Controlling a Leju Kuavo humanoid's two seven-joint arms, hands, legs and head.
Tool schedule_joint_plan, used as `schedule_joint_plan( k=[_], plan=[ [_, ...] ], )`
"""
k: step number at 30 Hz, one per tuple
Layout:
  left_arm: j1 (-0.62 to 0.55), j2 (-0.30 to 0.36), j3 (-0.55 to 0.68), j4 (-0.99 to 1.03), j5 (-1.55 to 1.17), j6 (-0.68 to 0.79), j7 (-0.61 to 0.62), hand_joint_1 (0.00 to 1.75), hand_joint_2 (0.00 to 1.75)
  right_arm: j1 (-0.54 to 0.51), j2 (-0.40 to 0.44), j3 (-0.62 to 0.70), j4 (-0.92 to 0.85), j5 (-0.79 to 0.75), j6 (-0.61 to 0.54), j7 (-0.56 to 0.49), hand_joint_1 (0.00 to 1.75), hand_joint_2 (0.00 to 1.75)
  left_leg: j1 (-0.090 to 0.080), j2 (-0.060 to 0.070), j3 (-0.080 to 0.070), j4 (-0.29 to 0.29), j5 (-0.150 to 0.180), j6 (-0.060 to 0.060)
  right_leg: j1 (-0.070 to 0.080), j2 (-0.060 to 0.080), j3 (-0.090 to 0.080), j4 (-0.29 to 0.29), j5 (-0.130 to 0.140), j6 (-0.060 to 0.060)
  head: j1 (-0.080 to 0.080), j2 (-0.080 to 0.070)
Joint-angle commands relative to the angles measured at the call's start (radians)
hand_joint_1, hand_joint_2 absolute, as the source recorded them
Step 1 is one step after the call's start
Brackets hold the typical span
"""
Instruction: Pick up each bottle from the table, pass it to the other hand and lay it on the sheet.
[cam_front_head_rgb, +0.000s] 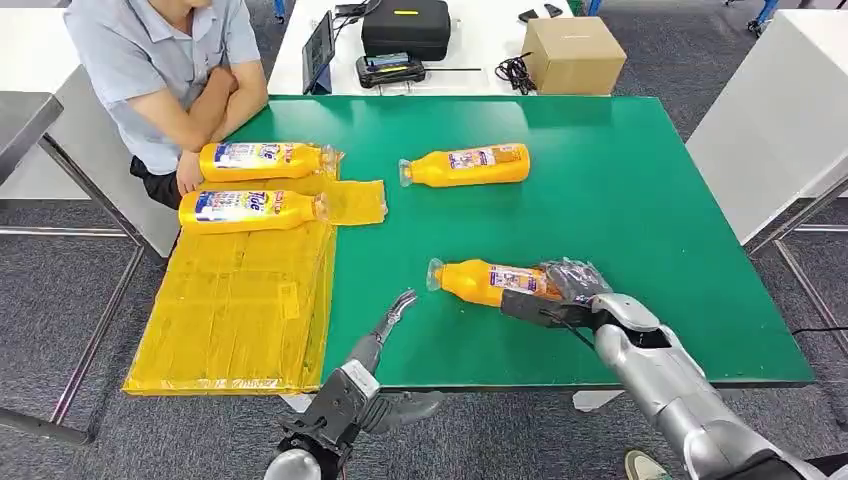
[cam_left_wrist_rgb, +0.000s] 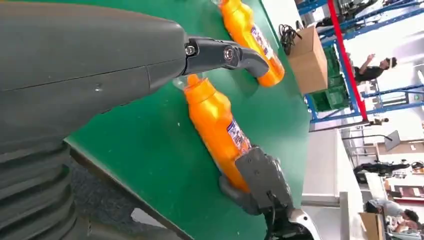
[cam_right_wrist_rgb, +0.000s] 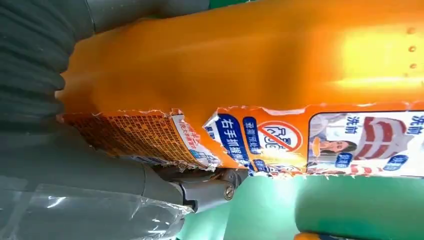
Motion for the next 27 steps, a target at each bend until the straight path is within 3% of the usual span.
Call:
schedule_joint_plan(
  k=[1, 5, 11, 17, 21, 26, 27],
  plan=[
    [-0.046, -0.019, 0.067, 0.050, 0.058, 0.072, -0.060, 0.00, 1.75, 0.049, -0.022, -0.029, -0.027, -0.095, 0.006, -0.037, 1.75, 1.75, 0.002, -0.002, 0.003, 0.000, -0.001, -0.002, 0.002, -0.003, 0.004, -0.001, -0.001, -0.003, 0.000, 0.000],
    [-0.053, -0.093, 0.158, 0.082, 0.284, 0.114, -0.104, 0.00, 1.75, 0.094, 0.064, -0.140, -0.107, -0.202, -0.042, -0.105, 1.75, 1.75, 0.003, 0.000, 0.005, 0.000, -0.002, -0.003, 0.003, -0.001, 0.006, -0.001, -0.002, -0.004, 0.000, 0.000],
    [-0.064, -0.093, 0.209, 0.161, 0.652, -0.006, -0.149, 0.00, 1.75, 0.122, 0.210, -0.216, -0.307, -0.369, -0.014, -0.221, 1.75, 1.75, 0.001, 0.007, 0.002, 0.000, -0.002, -0.003, 0.001, 0.006, 0.001, 0.001, 0.000, -0.004, 0.000, 0.000],
    [-0.047, -0.100, 0.238, 0.130, 0.739, -0.021, -0.160, 0.00, 1.75, 0.129, 0.230, -0.208, -0.341, -0.407, 0.003, -0.242, 1.75, 1.75, 0.003, 0.001, 0.001, 0.000, -0.001, -0.002, 0.003, 0.000, 0.000, 0.000, -0.001, -0.002, 0.000, 0.000],
    [-0.058, -0.086, 0.221, 0.173, 0.800, -0.049, -0.152, 0.00, 1.75, 0.119, 0.255, -0.177, -0.371, -0.460, 0.033, -0.255, 1.75, 1.75, 0.003, 0.006, 0.003, 0.001, -0.003, -0.003, 0.003, 0.005, 0.002, 0.001, -0.002, -0.003, 0.000, 0.000],
    [-0.087, -0.079, 0.172, 0.183, 0.802, -0.090, -0.202, 0.00, 1.75, 0.044, 0.283, -0.113, -0.234, -0.517, 0.087, -0.233, 1.75, 1.75, 0.001, 0.004, 0.001, 0.000, -0.001, -0.003, 0.001, 0.003, 0.000, 0.001, 0.000, -0.003, 0.000, 0.000],
    [-0.094, -0.080, 0.176, 0.145, 0.754, -0.052, -0.283, 0.00, 1.75, 0.024, 0.288, -0.087, -0.178, -0.514, 0.098, -0.224, 1.75, 1.75, 0.001, 0.003, 0.000, 0.000, -0.001, -0.003, 0.001, 0.003, 0.000, 0.001, 0.000, -0.003, 0.000, 0.000]
  ],
)
